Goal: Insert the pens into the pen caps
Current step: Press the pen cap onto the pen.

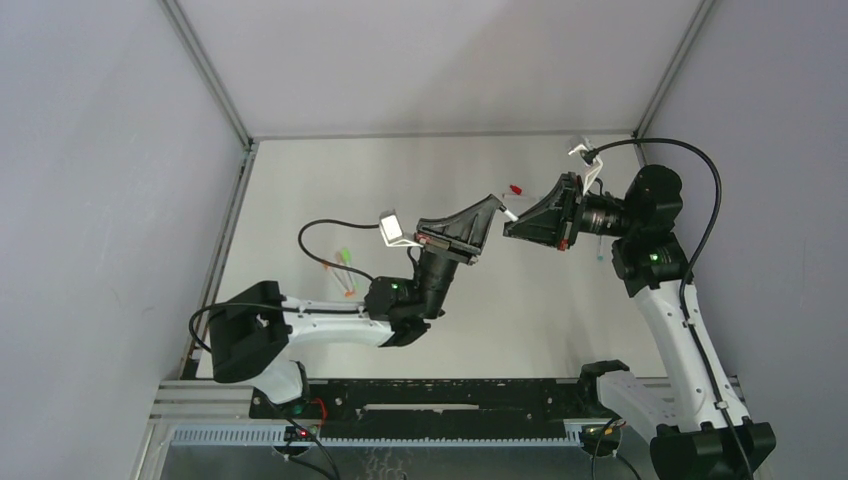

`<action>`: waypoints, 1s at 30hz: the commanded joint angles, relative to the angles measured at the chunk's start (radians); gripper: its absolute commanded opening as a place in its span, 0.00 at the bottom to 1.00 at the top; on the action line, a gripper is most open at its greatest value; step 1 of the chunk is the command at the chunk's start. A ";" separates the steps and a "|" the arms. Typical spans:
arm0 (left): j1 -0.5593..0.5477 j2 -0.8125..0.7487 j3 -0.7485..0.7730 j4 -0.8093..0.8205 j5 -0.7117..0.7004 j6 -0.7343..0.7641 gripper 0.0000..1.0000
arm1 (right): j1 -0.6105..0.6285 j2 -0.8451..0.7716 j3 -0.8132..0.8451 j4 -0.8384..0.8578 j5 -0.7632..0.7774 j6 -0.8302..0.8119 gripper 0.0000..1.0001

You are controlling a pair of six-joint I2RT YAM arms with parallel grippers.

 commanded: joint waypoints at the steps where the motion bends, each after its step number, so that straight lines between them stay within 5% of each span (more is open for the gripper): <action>1: -0.087 0.012 -0.021 -0.118 0.157 0.016 0.04 | 0.010 -0.005 -0.020 0.092 0.029 -0.025 0.00; 8: -0.087 -0.072 -0.082 -0.103 0.105 0.043 0.16 | 0.012 -0.022 -0.071 0.090 -0.005 -0.065 0.00; 16: -0.087 -0.177 -0.166 -0.098 0.041 0.083 0.49 | 0.011 -0.031 -0.083 0.101 -0.031 -0.065 0.00; 25: -0.085 -0.219 -0.235 -0.103 0.005 0.076 0.66 | 0.013 -0.033 -0.106 0.118 -0.056 -0.064 0.00; 30: -0.072 -0.210 -0.219 -0.128 0.020 0.066 0.66 | 0.020 -0.034 -0.114 0.130 -0.067 -0.059 0.00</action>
